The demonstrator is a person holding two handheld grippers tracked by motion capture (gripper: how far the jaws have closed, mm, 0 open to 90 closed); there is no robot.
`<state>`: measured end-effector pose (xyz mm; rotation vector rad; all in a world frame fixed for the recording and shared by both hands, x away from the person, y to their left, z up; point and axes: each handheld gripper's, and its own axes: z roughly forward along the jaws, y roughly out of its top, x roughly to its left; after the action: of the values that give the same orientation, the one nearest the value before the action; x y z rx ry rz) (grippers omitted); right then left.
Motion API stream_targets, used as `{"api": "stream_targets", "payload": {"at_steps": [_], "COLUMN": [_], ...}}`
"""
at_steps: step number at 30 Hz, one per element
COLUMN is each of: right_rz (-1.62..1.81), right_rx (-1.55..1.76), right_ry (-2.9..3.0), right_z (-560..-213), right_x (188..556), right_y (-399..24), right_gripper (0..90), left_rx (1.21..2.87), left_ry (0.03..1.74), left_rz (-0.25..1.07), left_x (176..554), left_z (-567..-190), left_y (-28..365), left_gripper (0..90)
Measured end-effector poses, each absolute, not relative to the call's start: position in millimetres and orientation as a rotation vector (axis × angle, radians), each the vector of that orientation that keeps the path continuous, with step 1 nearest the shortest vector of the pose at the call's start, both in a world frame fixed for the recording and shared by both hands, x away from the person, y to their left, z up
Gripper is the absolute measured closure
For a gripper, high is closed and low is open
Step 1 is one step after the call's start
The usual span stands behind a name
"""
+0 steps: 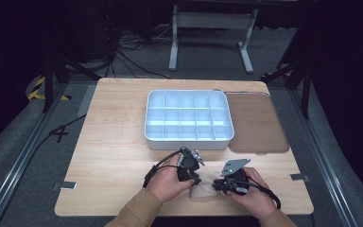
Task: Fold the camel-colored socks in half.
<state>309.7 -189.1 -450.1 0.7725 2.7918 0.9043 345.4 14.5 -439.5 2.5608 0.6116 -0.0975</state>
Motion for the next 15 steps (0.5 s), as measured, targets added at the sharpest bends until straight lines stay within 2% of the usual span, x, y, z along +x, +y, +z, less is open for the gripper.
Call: {"api": "stream_targets", "payload": {"at_steps": [15], "right_rz": [0.919], "right_rx": [0.766], "right_ry": [2.756], "right_z": [-454.8], "right_x": [312.4], "right_y": [-192.7], "right_gripper": [79.3], "left_rx": [2.548], "left_ry": [0.646], "left_rz": [-0.137], "left_x": [347.1], "left_z": [-443.7], "left_y": [17.3], "left_gripper": [78.5]}}
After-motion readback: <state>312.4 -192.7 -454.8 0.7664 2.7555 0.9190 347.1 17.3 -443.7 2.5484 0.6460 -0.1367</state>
